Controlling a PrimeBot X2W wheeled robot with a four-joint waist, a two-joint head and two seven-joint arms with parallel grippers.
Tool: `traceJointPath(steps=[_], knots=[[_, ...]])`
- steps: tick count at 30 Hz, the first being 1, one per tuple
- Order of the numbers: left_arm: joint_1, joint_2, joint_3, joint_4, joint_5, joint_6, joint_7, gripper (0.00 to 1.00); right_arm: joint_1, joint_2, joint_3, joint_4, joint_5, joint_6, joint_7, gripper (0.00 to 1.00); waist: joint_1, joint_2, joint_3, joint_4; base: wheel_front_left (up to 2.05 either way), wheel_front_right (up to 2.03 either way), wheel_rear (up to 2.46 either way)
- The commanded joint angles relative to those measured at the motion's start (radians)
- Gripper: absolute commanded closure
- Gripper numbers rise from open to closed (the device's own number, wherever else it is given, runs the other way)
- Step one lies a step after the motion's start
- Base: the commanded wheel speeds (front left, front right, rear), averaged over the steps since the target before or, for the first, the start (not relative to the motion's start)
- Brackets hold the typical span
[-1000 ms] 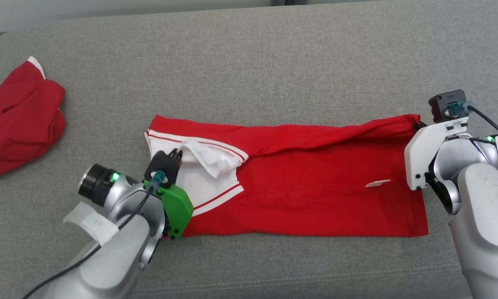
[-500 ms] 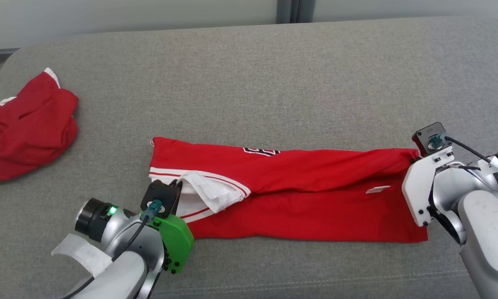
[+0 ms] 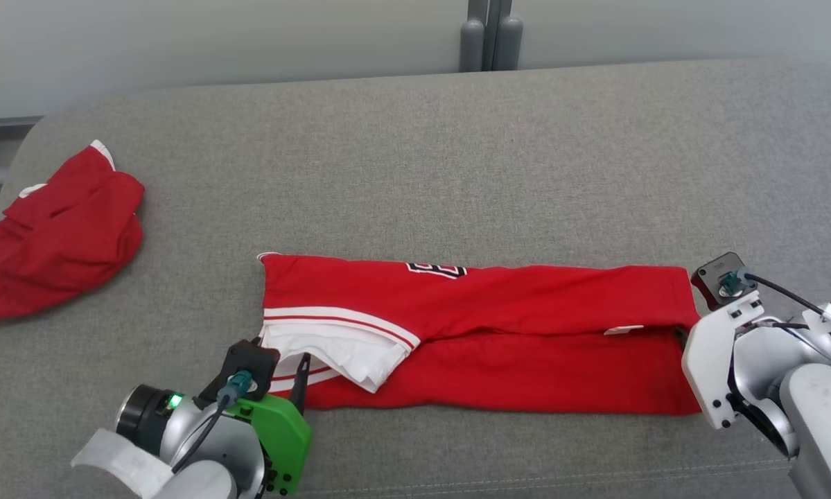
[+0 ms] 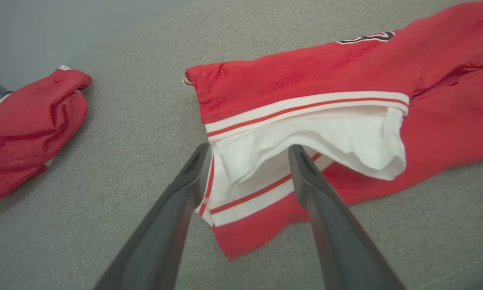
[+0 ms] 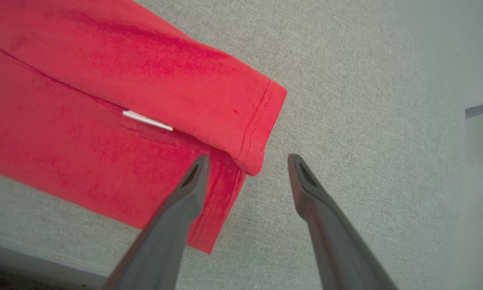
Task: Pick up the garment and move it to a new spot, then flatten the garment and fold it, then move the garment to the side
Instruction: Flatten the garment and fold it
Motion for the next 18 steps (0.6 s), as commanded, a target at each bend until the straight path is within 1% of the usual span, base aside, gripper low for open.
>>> traceJointPath(steps=[1,4,8,9,12,16,18], knots=[[0.017,0.006,0.007,0.000,-0.002,0.008,-0.008,0.00,0.014,-0.005,-0.007,-0.012,0.004,-0.001,-0.012,0.00,0.0001,0.0000,-0.025,0.007,0.00,0.00,0.00],[0.047,0.009,0.027,-0.008,-0.008,0.036,-0.053,0.00,0.060,0.004,-0.048,-0.048,0.002,-0.001,-0.053,0.00,0.0001,0.0000,-0.054,0.017,0.00,0.00,0.00],[0.093,0.005,0.072,-0.029,-0.021,0.074,-0.152,0.00,0.127,0.062,-0.132,-0.091,-0.005,-0.001,-0.157,0.00,0.0001,0.0000,-0.092,0.033,0.00,0.00,0.00],[0.117,0.003,0.094,-0.041,-0.028,0.094,-0.206,0.00,0.165,0.103,-0.178,-0.104,-0.016,-0.001,-0.210,0.00,0.0001,0.0000,-0.109,0.042,0.00,0.00,0.00],[0.150,0.003,0.125,-0.058,-0.031,0.121,-0.282,0.00,0.207,0.168,-0.248,-0.119,-0.033,-0.001,-0.305,0.00,0.0001,0.0000,-0.125,0.054,0.00,0.00,0.00],[0.188,-0.004,0.154,-0.071,-0.042,0.137,-0.363,0.00,0.259,0.281,-0.345,-0.124,-0.034,-0.001,-0.419,0.00,0.0001,0.0000,-0.146,0.070,0.00,0.00,0.00],[0.212,-0.009,0.177,-0.077,-0.054,0.141,-0.392,0.00,0.272,0.319,-0.382,-0.123,-0.034,-0.002,-0.475,0.00,0.0001,0.0000,-0.156,0.072,0.00,0.00,0.00]])
